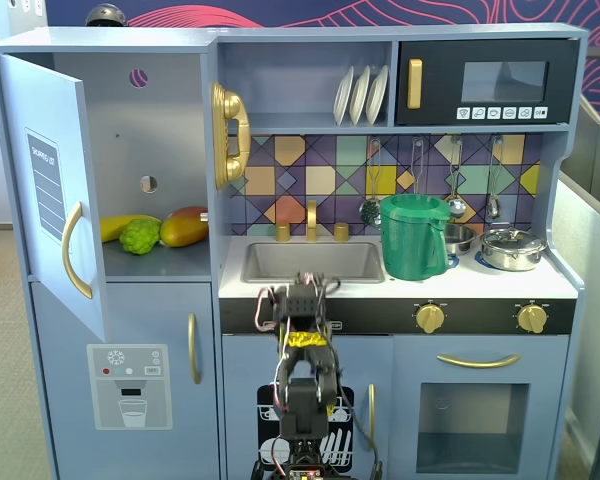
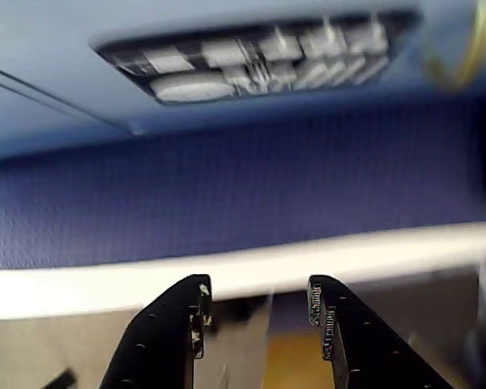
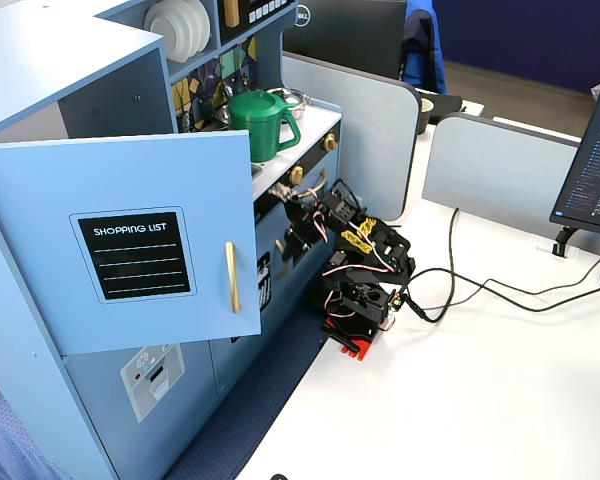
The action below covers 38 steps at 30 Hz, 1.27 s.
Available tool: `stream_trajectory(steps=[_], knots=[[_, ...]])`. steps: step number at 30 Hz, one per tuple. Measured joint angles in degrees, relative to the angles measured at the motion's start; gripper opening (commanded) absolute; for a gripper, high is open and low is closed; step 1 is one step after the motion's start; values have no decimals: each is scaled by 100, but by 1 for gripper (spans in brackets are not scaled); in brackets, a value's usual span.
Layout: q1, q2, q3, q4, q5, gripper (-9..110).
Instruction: Open the left cabinet door
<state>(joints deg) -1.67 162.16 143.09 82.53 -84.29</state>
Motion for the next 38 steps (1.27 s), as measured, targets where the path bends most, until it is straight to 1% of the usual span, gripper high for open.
stream_trajectory(steps=[9,16,24,29,38], knots=[[132,668,1696,-290,264,7],[202,1195,2329,-536,264,7],[202,1626,2470,-554,272,6],[246,1969,2479,-369,237,6],[624,2021,2479,-281,-167,7]])
